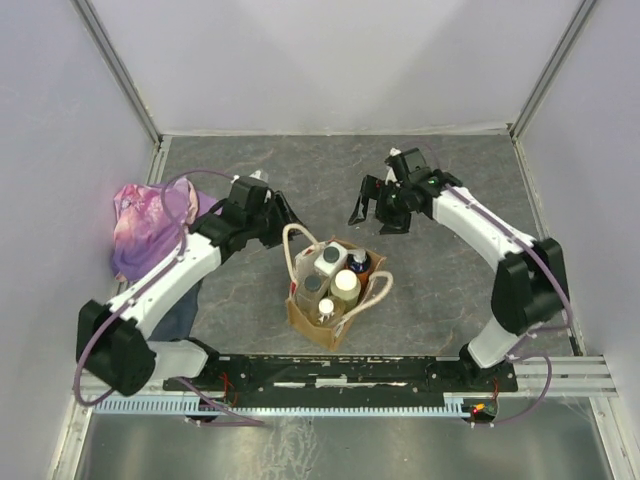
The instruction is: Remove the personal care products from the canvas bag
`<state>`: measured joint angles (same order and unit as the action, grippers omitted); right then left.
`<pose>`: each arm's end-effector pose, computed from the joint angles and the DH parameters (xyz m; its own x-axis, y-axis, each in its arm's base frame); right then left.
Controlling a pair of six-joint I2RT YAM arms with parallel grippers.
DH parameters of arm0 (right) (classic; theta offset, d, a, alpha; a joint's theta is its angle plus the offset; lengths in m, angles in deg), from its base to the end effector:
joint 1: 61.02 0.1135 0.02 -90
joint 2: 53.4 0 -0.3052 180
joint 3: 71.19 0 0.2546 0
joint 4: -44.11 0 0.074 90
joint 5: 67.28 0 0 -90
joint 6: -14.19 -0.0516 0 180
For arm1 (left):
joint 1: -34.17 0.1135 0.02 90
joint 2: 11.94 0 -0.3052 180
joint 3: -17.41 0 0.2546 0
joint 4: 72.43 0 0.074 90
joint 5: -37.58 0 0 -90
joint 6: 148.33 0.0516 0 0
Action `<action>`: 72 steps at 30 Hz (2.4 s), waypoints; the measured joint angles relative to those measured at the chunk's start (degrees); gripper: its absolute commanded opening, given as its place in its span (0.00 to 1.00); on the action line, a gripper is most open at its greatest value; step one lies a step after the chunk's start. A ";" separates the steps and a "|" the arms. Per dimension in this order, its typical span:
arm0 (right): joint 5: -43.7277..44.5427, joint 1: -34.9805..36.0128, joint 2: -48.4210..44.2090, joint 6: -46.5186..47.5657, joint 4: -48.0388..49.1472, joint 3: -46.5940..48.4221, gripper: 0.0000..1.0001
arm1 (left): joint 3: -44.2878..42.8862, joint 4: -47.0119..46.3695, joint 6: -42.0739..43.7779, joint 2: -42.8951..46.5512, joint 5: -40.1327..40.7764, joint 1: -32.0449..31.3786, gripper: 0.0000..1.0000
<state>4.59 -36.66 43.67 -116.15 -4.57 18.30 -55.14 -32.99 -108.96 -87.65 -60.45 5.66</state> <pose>0.3380 0.1707 0.2805 -0.9331 0.2528 -0.2559 0.0716 0.8276 0.5568 0.2522 -0.1452 0.3105 -0.8125 -0.4298 -0.3938 -0.1027 0.7706 -0.6290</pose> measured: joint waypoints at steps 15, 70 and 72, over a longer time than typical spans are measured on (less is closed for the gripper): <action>7.06 10.03 -17.42 13.84 -21.09 13.14 1.00 | -11.85 18.67 10.51 10.19 12.68 -0.17 0.63; 22.51 23.08 -11.54 4.46 -15.26 6.73 0.93 | -22.95 19.15 14.43 19.91 12.31 -2.64 0.52; 25.16 23.06 -14.05 4.09 -16.46 7.37 0.94 | -23.23 19.30 14.49 19.34 11.23 -3.63 0.52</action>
<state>29.75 -13.60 29.62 -112.06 -21.02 25.66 -78.37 -13.70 -94.47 -68.30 -49.21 2.03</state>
